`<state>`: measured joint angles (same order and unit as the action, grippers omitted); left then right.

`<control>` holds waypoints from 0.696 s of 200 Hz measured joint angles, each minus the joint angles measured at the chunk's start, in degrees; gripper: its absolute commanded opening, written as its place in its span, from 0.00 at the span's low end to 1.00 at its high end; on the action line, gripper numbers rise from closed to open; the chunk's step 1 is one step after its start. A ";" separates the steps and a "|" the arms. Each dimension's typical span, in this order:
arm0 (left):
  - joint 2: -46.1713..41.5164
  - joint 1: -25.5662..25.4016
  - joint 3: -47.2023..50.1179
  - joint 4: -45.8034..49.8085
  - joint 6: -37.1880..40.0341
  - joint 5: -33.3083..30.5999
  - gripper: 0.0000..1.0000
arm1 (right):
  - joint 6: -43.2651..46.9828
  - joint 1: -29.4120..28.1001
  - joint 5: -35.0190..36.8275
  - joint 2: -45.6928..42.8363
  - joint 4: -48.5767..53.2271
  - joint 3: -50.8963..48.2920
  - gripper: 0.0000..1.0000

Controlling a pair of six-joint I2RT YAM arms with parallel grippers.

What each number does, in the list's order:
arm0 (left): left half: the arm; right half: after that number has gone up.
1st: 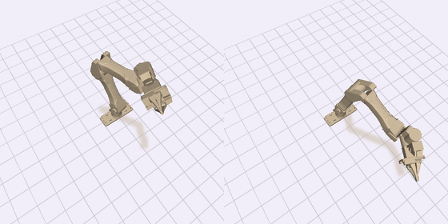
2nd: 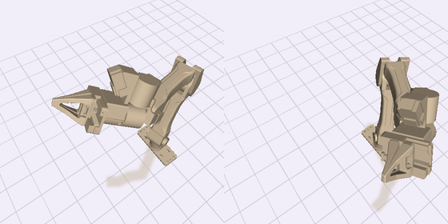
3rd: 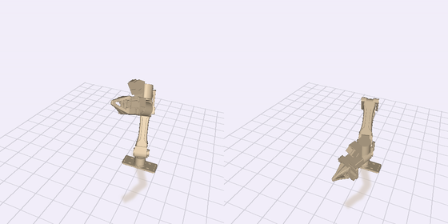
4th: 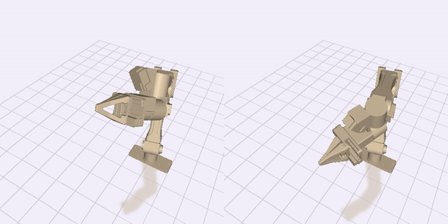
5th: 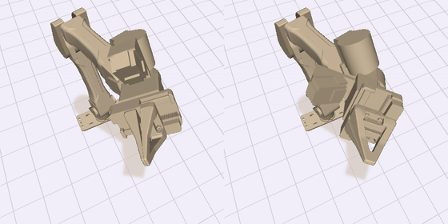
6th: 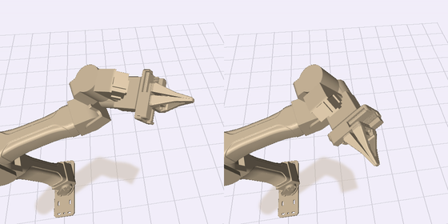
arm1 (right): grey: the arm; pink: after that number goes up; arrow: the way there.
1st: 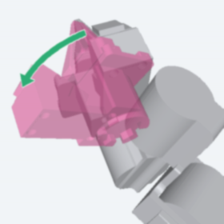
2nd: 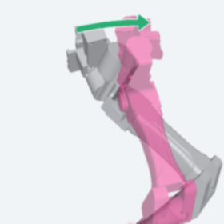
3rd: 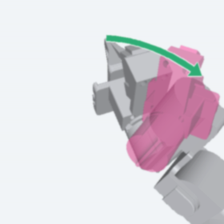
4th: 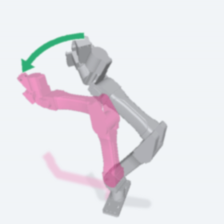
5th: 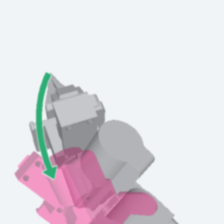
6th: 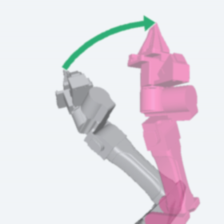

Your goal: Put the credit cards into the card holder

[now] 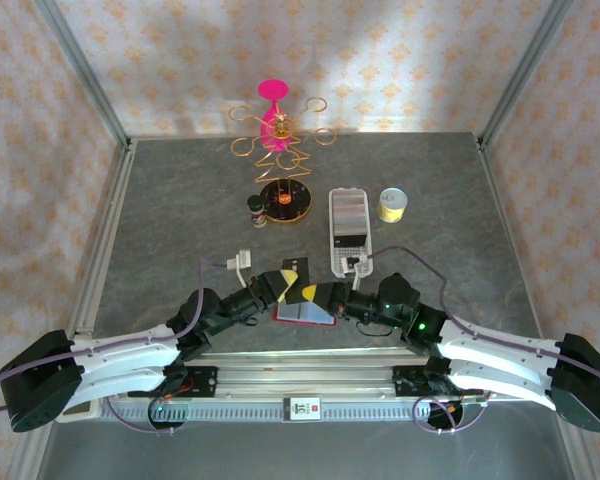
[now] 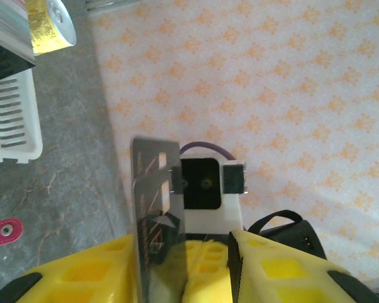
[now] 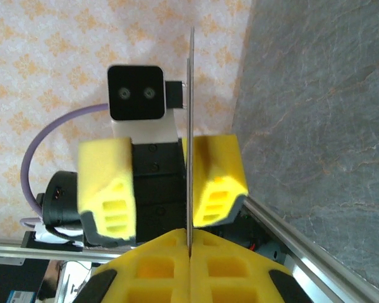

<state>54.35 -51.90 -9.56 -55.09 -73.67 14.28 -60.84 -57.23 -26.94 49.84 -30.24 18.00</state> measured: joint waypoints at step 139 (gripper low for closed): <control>3.06 1.07 -0.85 -1.03 -1.36 1.62 0.13 | 0.57 -0.17 -0.50 -0.28 3.56 1.44 0.26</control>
<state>57.41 -50.83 -10.41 -56.12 -75.02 15.90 -60.27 -57.41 -27.44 49.56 -26.68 19.44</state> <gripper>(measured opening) 0.145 0.259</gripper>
